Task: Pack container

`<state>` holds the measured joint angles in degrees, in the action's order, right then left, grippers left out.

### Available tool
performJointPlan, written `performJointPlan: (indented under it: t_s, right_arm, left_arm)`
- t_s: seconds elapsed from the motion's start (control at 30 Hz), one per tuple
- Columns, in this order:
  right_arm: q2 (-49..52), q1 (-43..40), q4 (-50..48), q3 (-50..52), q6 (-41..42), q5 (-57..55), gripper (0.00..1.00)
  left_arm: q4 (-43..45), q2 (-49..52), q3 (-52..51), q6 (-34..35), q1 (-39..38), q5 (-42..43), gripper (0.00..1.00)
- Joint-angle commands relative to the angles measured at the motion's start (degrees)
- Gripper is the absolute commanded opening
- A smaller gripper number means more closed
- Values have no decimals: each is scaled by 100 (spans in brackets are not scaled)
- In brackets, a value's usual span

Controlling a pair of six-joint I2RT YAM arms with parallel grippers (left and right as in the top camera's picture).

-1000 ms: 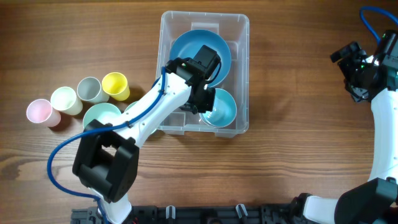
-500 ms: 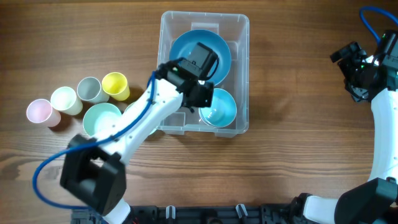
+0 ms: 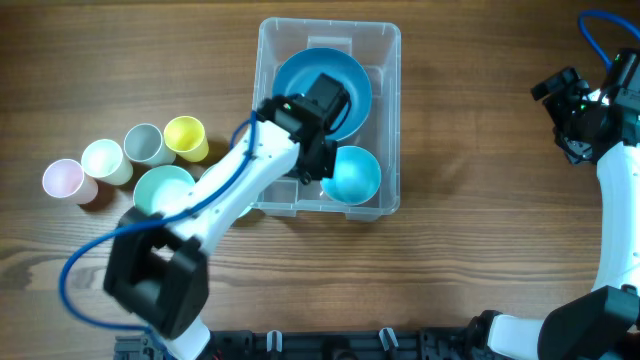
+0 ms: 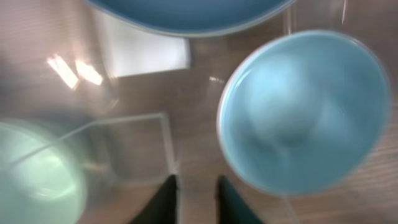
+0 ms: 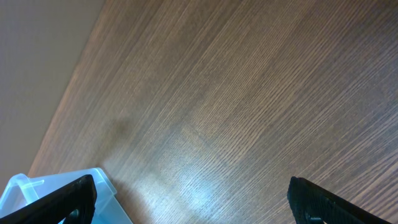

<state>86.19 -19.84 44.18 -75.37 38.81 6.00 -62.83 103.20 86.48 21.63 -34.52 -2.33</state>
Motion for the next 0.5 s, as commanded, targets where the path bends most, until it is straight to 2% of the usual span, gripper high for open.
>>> performJointPlan:
  t_s: [0.0, 0.1, 0.23, 0.33, 0.47]
  right_arm:
    - [39, 9, 0, -31, 61, 48, 100]
    - [39, 9, 0, -31, 59, 48, 99]
    - [39, 9, 0, -31, 59, 48, 100]
    - [39, 9, 0, -31, 61, 48, 100]
    - [39, 9, 0, -31, 61, 48, 100]
  left_arm:
    - [-697, -1019, 476, 824, 221, -1252, 46]
    - [-1349, -1539, 466, 1655, 789, -1908, 57]
    - [-2002, -1810, 431, 2337, 2282, -1985, 72]
    - [-1978, -1801, 173, 2404, 3462, -1620, 82]
    - [-1502, -1801, -581, 2380, 4669, -804, 83]
